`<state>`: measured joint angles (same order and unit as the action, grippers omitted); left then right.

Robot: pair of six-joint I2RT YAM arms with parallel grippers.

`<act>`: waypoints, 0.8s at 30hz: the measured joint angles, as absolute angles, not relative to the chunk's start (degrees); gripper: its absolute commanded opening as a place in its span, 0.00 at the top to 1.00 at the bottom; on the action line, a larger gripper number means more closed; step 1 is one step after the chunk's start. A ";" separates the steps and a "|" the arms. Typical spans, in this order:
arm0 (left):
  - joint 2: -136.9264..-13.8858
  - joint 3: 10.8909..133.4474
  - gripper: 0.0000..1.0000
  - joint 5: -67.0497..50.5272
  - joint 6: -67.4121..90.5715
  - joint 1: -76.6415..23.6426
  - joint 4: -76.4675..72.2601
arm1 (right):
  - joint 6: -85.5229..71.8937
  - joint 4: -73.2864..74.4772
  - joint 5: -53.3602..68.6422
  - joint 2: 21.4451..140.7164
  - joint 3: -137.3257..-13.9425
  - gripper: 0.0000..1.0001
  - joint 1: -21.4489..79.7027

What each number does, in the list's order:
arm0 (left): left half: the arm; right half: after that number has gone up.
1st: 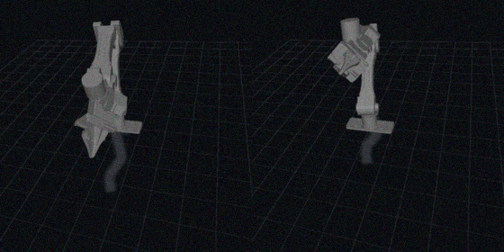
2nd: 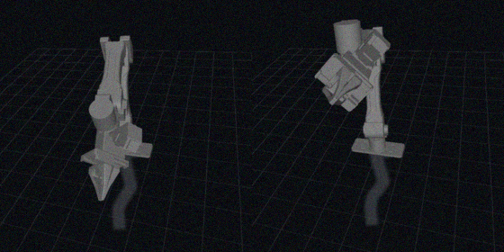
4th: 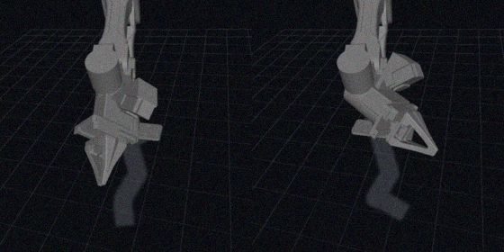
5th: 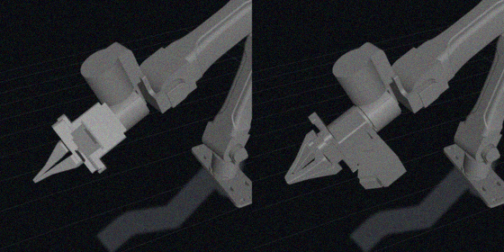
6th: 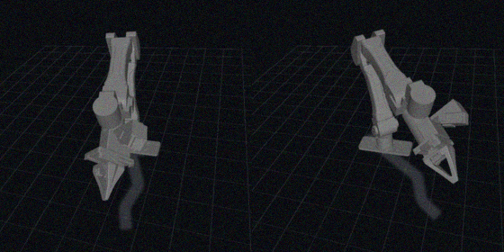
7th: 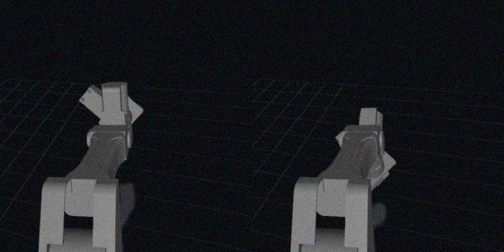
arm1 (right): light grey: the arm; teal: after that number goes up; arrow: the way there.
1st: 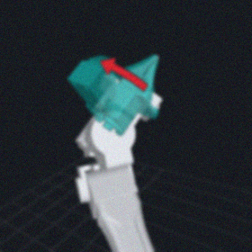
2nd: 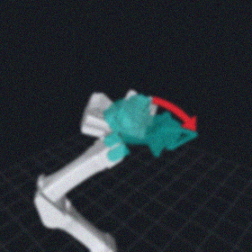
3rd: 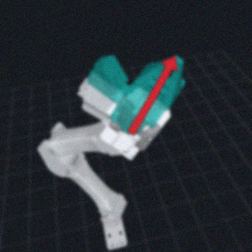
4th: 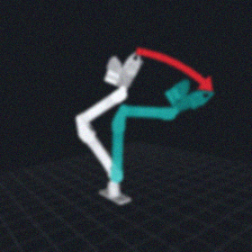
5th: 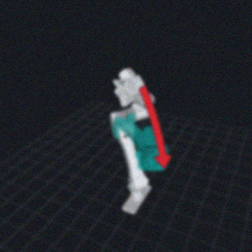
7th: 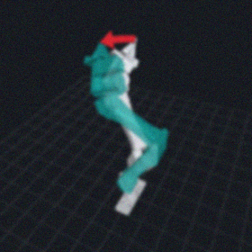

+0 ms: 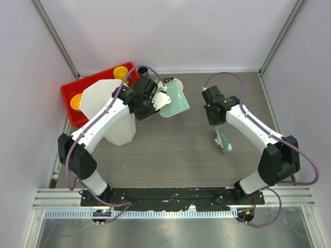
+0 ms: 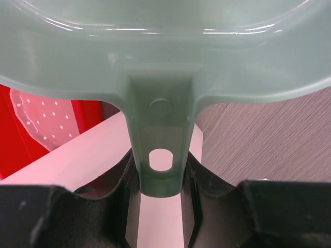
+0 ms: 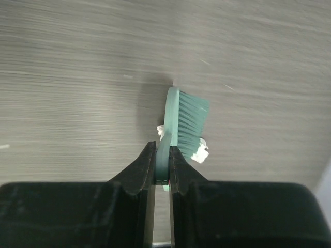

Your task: Sweep away the paper scraps from the table

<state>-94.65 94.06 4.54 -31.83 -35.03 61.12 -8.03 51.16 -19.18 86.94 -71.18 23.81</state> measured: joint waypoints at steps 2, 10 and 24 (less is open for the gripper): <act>-93.69 93.08 1.00 4.82 -31.88 -34.70 61.12 | -10.28 49.23 -16.10 86.50 -72.01 0.99 26.33; -92.40 90.30 1.00 3.33 -32.12 -35.20 63.33 | -15.46 45.04 -8.23 86.48 -77.87 0.99 29.56; -96.66 89.67 1.00 2.44 -31.90 -46.39 71.07 | -12.01 51.59 -12.93 80.31 -86.70 0.99 29.85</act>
